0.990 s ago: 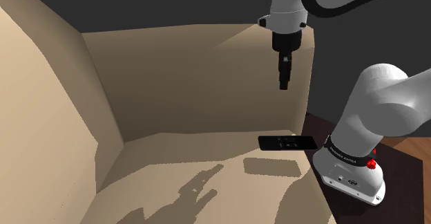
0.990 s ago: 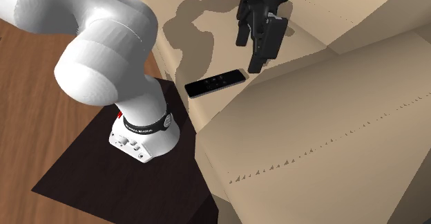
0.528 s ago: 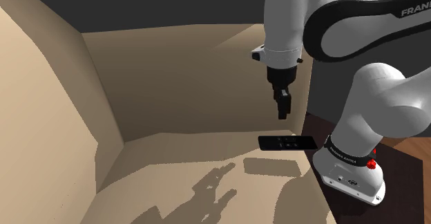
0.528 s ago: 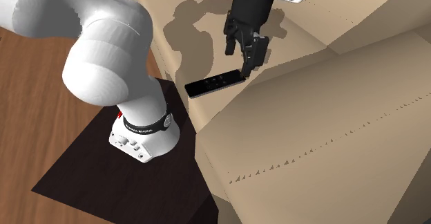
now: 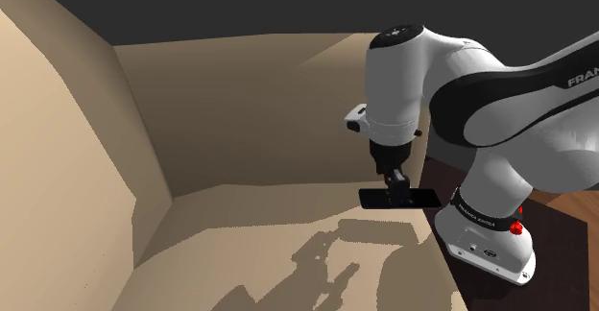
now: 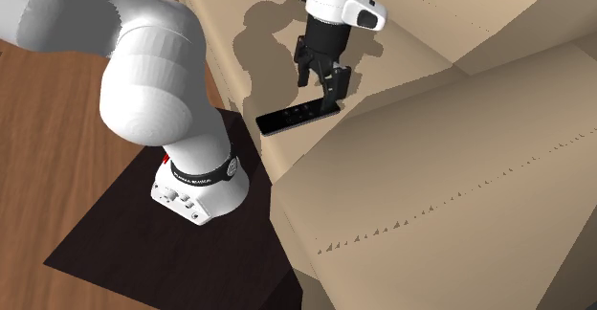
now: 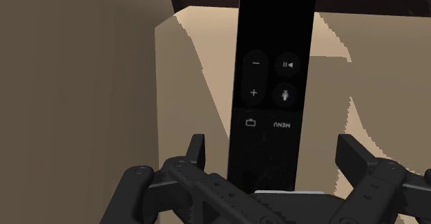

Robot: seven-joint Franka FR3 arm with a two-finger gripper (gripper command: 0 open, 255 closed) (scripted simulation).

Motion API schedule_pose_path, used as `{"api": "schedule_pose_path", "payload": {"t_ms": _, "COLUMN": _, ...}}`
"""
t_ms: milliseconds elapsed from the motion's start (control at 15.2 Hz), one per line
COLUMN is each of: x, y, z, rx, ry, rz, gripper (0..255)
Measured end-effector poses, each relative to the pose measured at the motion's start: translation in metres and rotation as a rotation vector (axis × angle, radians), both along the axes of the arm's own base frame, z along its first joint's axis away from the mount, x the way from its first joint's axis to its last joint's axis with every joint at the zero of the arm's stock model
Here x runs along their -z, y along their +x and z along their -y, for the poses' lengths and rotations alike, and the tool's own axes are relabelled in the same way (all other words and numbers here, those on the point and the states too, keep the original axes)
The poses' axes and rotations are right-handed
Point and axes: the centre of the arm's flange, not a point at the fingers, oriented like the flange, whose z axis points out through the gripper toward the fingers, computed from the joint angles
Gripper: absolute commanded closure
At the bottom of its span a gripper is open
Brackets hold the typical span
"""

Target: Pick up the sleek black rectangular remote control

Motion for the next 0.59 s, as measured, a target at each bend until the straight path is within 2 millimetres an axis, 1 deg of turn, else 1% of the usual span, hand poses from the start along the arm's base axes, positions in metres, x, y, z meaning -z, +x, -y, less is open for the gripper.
{"api": "schedule_pose_path", "payload": {"t_ms": 330, "x": 0.029, "y": -0.001, "z": 0.001, "rx": -0.004, "ry": 0.000, "rz": -0.001, "gripper": 0}}
{"api": "schedule_pose_path", "payload": {"t_ms": 396, "x": 0.032, "y": -0.001, "z": 0.001, "rx": -0.004, "ry": 0.000, "rz": 0.000, "gripper": 0}}
{"api": "schedule_pose_path", "payload": {"t_ms": 462, "x": 0.033, "y": -0.001, "z": 0.001, "rx": -0.004, "ry": 0.001, "rz": 0.000, "gripper": 255}}
{"api": "schedule_pose_path", "payload": {"t_ms": 594, "x": 0.033, "y": 0.000, "z": 0.000, "rx": -0.005, "ry": 0.003, "rz": 0.004, "gripper": 255}}
